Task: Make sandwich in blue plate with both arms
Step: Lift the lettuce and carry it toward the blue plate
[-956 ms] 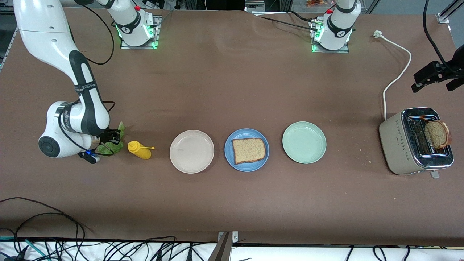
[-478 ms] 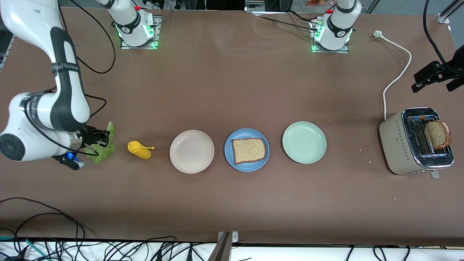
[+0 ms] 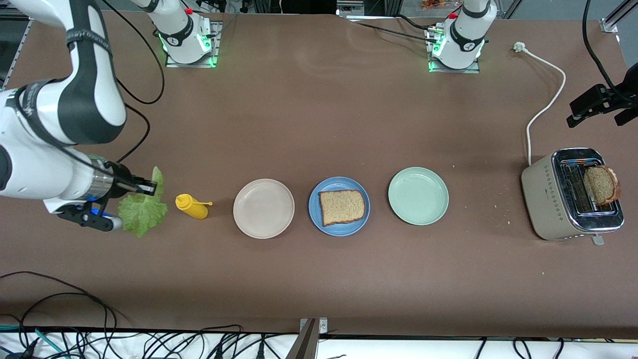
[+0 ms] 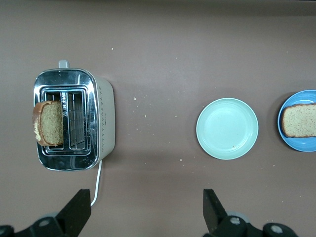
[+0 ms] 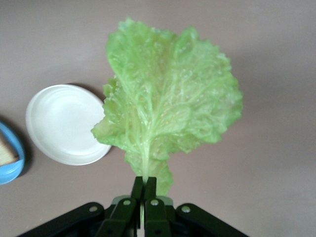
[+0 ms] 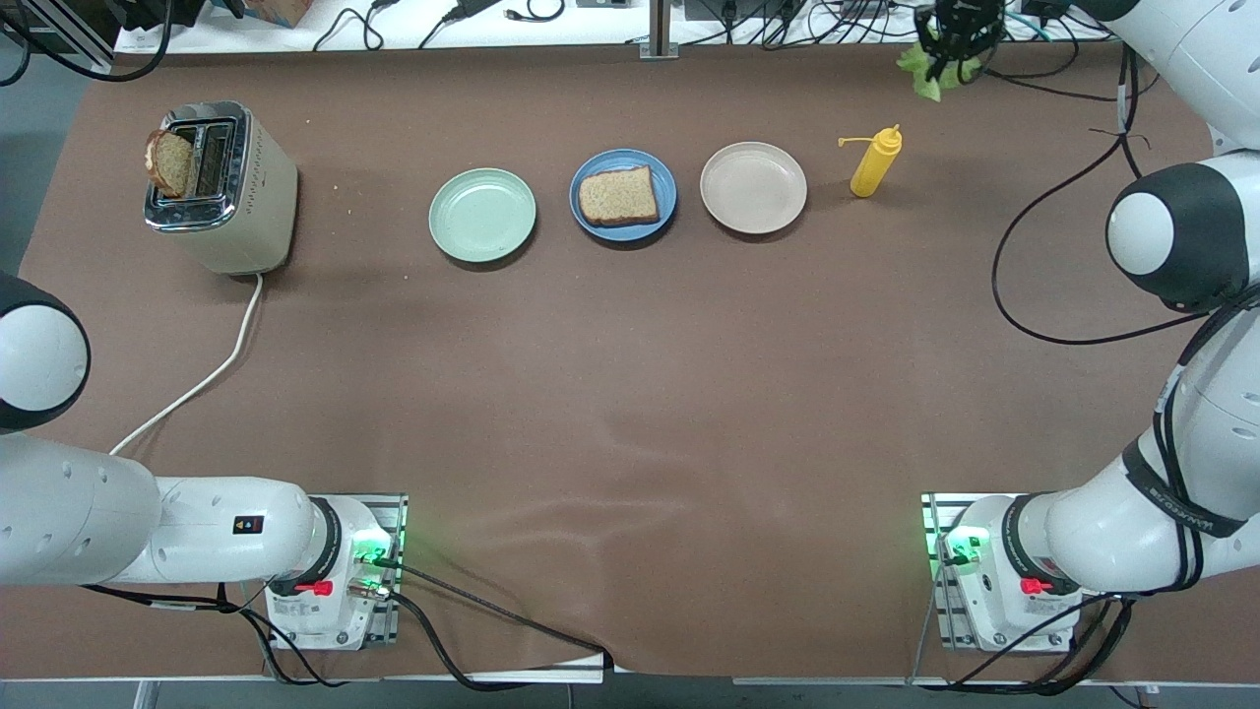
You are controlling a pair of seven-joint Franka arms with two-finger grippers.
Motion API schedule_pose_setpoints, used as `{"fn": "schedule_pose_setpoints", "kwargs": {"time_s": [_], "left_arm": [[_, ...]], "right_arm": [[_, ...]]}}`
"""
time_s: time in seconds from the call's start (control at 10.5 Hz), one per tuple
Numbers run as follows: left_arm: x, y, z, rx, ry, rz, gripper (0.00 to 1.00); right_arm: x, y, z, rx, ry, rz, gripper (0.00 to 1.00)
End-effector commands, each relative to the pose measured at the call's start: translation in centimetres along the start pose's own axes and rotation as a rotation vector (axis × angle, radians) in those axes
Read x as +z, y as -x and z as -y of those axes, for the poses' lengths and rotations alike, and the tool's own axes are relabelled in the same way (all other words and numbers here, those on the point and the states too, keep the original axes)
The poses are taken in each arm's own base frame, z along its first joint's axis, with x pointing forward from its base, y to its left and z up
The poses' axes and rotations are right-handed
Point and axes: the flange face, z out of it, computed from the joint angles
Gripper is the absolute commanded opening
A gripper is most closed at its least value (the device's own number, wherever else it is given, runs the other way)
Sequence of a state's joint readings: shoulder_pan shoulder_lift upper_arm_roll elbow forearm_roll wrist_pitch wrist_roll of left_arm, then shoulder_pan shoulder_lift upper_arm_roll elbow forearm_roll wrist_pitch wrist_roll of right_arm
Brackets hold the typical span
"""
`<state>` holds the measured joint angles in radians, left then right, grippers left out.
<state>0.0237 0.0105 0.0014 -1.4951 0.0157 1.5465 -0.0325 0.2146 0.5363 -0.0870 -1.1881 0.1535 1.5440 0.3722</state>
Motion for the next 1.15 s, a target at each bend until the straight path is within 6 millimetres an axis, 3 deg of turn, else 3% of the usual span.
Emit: {"fn": "schedule_pose_setpoints", "kwargs": {"time_s": [0.0,0.1,0.29,0.38,0.48,0.57,1.05], "left_arm": [[-0.6,-0.2,0.3,-0.002,-0.027,0.005,1.0],[-0.6,-0.2,0.3,-0.004,-0.027,0.005,1.0],[-0.6,-0.2,0.4,-0.005,-0.027,0.005,1.0],[-0.6,-0.2,0.5,-0.007,-0.027,0.005,1.0],[-0.6,-0.2,0.6,-0.008,-0.028,0.005,1.0],[-0.6,-0.2,0.6,-0.008,-0.028,0.005,1.0],[-0.6,-0.2,1.0,-0.016,-0.028,0.005,1.0]], "right_arm": [[-1.6,2.9,7.8,-0.174,-0.084,-0.053,0.0],[-1.4,3.8,11.1,-0.249,-0.128,-0.103,0.0],[1.0,5.4,18.0,-0.441,-0.168,-0.212,0.0],[6.0,8.8,26.3,-0.675,-0.121,-0.336,0.0],[8.7,10.5,29.2,-0.77,-0.055,-0.372,0.0],[11.0,12.0,31.5,-0.825,-0.015,-0.396,0.0],[21.2,11.7,35.6,-1.124,-0.023,-0.527,0.0]]}}
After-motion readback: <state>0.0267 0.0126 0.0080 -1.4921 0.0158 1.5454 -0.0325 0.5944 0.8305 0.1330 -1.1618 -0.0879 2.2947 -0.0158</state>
